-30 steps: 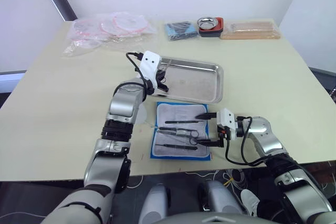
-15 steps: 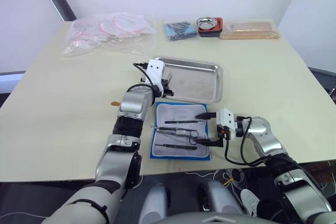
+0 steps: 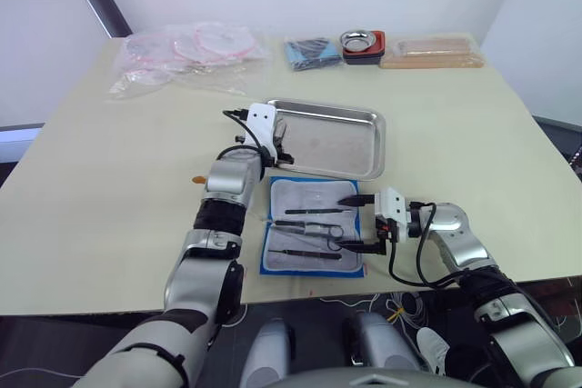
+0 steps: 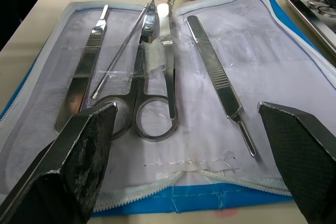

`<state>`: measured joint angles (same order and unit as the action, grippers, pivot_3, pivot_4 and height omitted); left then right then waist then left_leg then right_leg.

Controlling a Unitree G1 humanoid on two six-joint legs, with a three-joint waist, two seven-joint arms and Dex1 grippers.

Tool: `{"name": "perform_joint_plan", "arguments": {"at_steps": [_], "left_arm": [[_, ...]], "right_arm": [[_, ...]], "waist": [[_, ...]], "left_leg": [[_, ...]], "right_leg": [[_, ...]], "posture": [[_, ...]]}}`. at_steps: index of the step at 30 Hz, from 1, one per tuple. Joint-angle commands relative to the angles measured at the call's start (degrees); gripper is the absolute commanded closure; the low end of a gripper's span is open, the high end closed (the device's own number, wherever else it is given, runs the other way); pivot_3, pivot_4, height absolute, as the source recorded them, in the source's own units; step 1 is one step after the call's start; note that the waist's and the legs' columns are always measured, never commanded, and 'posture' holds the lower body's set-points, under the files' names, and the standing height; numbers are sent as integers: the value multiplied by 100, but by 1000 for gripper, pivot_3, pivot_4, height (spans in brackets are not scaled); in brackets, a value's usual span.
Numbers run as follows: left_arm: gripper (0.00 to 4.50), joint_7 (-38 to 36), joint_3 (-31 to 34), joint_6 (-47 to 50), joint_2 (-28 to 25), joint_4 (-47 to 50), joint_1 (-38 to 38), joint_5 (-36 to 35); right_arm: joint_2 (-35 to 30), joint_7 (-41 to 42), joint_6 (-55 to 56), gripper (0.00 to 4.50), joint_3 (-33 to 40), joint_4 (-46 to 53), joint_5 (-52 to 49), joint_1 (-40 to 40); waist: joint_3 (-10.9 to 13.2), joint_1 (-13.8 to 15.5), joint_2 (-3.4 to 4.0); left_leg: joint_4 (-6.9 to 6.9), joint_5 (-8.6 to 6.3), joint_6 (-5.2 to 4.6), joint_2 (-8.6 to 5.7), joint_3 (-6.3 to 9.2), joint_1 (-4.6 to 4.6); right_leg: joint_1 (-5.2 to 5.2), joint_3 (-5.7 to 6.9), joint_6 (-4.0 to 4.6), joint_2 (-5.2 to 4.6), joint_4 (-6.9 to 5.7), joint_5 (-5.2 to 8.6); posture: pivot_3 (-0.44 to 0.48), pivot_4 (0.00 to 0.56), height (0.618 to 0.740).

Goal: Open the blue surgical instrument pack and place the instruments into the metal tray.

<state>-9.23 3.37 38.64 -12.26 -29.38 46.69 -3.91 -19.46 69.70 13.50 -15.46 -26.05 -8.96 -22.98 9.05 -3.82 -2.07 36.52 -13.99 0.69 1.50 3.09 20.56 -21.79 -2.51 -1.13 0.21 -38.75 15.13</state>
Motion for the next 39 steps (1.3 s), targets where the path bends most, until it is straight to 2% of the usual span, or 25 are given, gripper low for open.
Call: {"name": "perform_joint_plan", "arguments": {"at_steps": [1, 4, 14, 16, 18, 23, 30, 39], "left_arm": [[3069, 124, -9, -20, -36, 128, 17, 88], [1863, 151, -49, -5, -17, 137, -12, 120], [1863, -177, -135, -264, -58, 528, -53, 33], [1863, -329, -162, -742, -101, 555, -149, 54], [1863, -728, -270, -1246, -220, 686, -296, 29], [1863, -1433, -231, -1810, -613, 876, -485, -86], [1863, -2610, -183, -2061, -1204, 1403, -809, -445], [1863, -4214, 44, -2476, -1874, 2292, -1824, -1280]], "right_arm": [[-35, -57, -186, 0, -442, -570, 541, 352], [-40, -54, -191, 0, -446, -573, 546, 352], [-25, -85, -210, 0, -454, -495, 542, 395], [-10, -92, -221, 0, -454, -479, 532, 401], [-8, -92, -229, 0, -448, -475, 525, 395], [-42, -61, -233, 0, -426, -473, 499, 424], [-66, -6, -215, 0, -416, -549, 492, 359], [-52, -36, -193, 0, -430, -584, 520, 372]], "waist": [[0, 0, 0], [0, 0, 0], [1, -3, 0], [1, -3, 0], [1, -9, 0], [2, -8, 1], [2, -8, 1], [5, -10, 6]], "left_leg": [[0, 0, 0, 0, 0, 0], [0, 0, 1, 0, 1, 0], [-3, 0, 2, 0, 5, 2], [-4, 0, 2, 0, 5, 2], [-6, 0, 2, 0, 5, 1], [-10, 2, 6, 0, 6, 2], [-13, 3, 6, -1, 6, 2], [-19, 2, 5, 7, 17, 3]], "right_leg": [[0, 0, 0, 0, 0, 0], [1, 1, 0, -1, 1, 0], [1, 4, 0, -1, 8, 0], [1, 4, 0, -1, 9, 0], [1, 3, 0, -3, 11, 0], [1, 5, 0, -13, 16, 0], [5, 9, 1, -14, 27, 1], [5, 9, 5, -30, 36, 3]], "posture": [[0, 150, 740], [0, 150, 740], [0, 150, 740], [0, 150, 740], [0, 150, 740], [0, 150, 740], [0, 150, 740], [0, 150, 740]]}}
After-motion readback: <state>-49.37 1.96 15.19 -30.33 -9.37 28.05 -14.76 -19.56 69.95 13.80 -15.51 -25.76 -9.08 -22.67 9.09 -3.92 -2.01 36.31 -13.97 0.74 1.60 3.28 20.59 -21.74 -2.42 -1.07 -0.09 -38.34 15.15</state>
